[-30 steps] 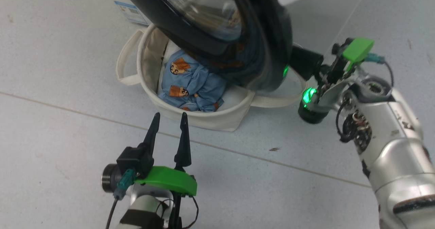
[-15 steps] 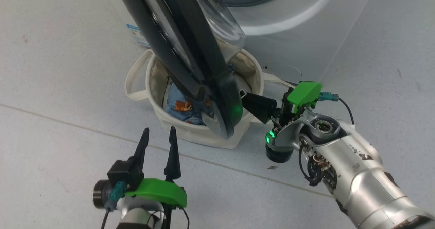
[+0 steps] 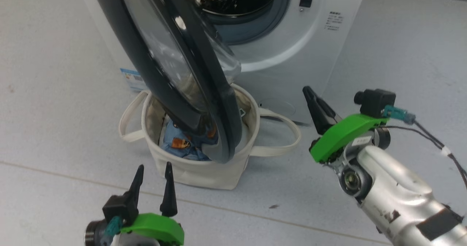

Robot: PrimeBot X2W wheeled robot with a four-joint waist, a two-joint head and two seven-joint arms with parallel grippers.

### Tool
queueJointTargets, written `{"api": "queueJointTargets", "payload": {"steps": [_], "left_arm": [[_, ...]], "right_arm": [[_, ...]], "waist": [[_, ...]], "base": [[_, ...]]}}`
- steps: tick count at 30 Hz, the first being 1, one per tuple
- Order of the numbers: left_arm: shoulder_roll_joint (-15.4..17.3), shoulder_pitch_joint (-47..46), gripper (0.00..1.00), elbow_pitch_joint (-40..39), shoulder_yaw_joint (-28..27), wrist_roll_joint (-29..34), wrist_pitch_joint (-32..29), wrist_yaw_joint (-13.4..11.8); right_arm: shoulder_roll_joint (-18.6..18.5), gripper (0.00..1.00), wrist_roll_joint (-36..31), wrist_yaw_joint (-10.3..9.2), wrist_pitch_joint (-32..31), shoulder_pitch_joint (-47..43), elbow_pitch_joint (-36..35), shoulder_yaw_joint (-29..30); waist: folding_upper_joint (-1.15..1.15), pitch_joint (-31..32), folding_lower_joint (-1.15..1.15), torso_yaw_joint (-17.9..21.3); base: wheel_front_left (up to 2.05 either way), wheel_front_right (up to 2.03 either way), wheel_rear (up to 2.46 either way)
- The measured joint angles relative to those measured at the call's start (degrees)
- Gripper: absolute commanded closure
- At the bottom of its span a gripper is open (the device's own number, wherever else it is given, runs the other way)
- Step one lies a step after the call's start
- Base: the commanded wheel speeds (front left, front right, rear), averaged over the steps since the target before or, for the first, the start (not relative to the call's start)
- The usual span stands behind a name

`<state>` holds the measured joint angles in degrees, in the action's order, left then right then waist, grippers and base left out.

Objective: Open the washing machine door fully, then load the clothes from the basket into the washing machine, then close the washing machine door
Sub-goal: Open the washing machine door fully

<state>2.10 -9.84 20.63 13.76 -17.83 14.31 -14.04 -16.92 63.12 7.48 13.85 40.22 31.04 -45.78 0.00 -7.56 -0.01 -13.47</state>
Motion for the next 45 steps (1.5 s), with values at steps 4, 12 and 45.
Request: {"api": "queueJointTargets", "payload": {"steps": [4, 12, 45], "left_arm": [[0.03, 2.52, 0.00, 0.31, -1.72, 1.18, -0.01, 0.58], [0.13, 5.99, 0.00, 0.04, -5.48, 3.18, 0.00, 3.11], [0.11, 6.55, 0.00, -2.70, -6.71, 4.69, -0.01, 6.05]], "right_arm": [[0.74, 1.00, -10.72, 0.01, 0.38, -4.62, -0.76, 5.59], [5.83, 1.00, -38.97, 0.01, 0.44, -25.00, -12.71, 22.70], [13.57, 0.00, -54.55, 0.01, 0.44, -38.52, -19.64, 33.96]], "waist": [[0.00, 2.47, 0.00, 1.50], [0.00, 6.98, 0.00, 6.57], [0.00, 7.44, 0.01, 11.07]], "base": [[0.00, 0.00, 0.00], [0.00, 0.00, 0.00], [0.00, 0.00, 0.00]]}}
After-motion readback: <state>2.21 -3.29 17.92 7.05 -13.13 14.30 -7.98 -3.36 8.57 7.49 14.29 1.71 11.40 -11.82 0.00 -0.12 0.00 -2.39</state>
